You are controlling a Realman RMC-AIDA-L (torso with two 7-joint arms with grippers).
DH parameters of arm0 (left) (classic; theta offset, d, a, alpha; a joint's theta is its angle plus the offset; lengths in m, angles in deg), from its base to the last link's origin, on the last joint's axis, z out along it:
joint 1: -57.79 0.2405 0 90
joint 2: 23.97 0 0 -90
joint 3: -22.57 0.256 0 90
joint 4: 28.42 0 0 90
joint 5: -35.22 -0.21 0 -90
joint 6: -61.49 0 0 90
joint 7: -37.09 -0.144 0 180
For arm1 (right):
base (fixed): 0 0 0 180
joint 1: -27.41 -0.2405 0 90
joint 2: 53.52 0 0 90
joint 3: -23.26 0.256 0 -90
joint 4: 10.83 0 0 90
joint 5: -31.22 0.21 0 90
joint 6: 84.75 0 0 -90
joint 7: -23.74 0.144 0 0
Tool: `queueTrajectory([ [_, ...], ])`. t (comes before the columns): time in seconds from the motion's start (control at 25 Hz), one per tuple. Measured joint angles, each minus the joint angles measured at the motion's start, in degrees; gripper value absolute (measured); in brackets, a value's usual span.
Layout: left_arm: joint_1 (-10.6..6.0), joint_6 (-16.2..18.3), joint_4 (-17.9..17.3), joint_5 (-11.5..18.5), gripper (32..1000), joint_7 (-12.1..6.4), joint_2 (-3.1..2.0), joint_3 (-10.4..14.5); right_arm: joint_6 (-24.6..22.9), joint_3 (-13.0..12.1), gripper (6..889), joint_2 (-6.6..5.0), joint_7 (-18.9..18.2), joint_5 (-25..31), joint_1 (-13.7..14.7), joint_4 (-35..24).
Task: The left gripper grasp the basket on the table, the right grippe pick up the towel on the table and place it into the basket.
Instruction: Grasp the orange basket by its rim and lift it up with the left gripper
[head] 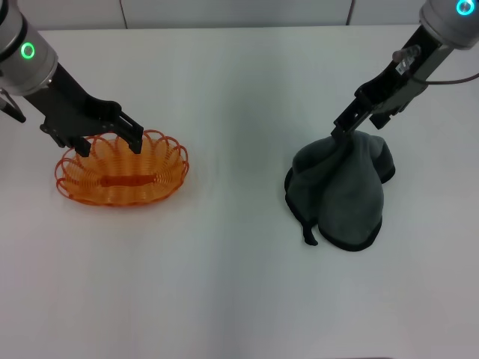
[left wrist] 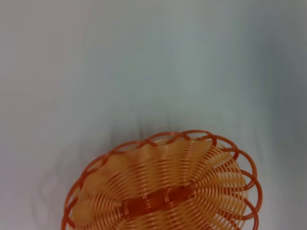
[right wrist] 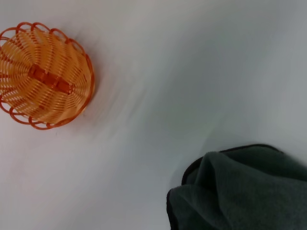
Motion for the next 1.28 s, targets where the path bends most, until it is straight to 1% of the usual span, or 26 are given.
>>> queueTrajectory([
  [0.2,0.01,0.01,0.12,0.06,908,0.00,0.00,0.06,0.19,-0.19,837,0.05,-0.59,0.01,-0.24,0.00],
  [0.44,0.02,0.00,0.82,0.11,906,0.00,0.00,0.10,0.31,-1.52,834,0.34,-0.73,0.01,-0.85,0.00],
  [0.68,-0.03,0.22,0.89,0.11,905,0.00,0.00,0.09,0.34,-1.65,831,0.44,-0.73,0.01,-0.88,0.00],
  [0.84,0.00,1.12,1.39,0.09,904,-0.09,-0.02,0.09,0.29,-1.67,831,0.44,-1.00,0.01,-0.88,0.00],
  [0.92,0.14,1.81,1.41,0.00,903,-0.17,-0.25,0.15,0.29,-1.67,831,0.45,-1.16,0.01,-0.88,0.00],
  [1.0,0.41,2.92,1.42,-0.52,903,-0.26,-0.63,0.41,0.28,-1.67,830,0.45,-1.25,0.01,-0.86,0.00],
  [1.08,0.72,4.45,1.55,-1.70,902,-0.29,-1.16,0.90,0.27,-1.67,830,0.45,-1.30,0.01,-0.73,0.00],
  [1.12,0.96,5.52,2.24,-2.35,902,-0.35,-1.81,1.19,0.26,-1.67,830,0.45,-1.31,0.01,-0.66,0.00],
  [1.16,0.96,5.52,2.24,-2.35,902,-0.35,-1.81,1.19,0.22,-1.67,830,0.45,-1.31,0.01,-0.58,0.00],
  [1.24,1.29,6.46,3.33,-2.46,901,-0.84,-2.32,1.28,0.12,-1.67,830,0.45,-1.34,0.01,-0.47,0.00],
  [1.28,1.50,6.89,3.73,-2.54,901,-1.16,-2.47,1.33,0.08,-1.67,830,0.45,-1.36,0.01,-0.44,0.00],
])
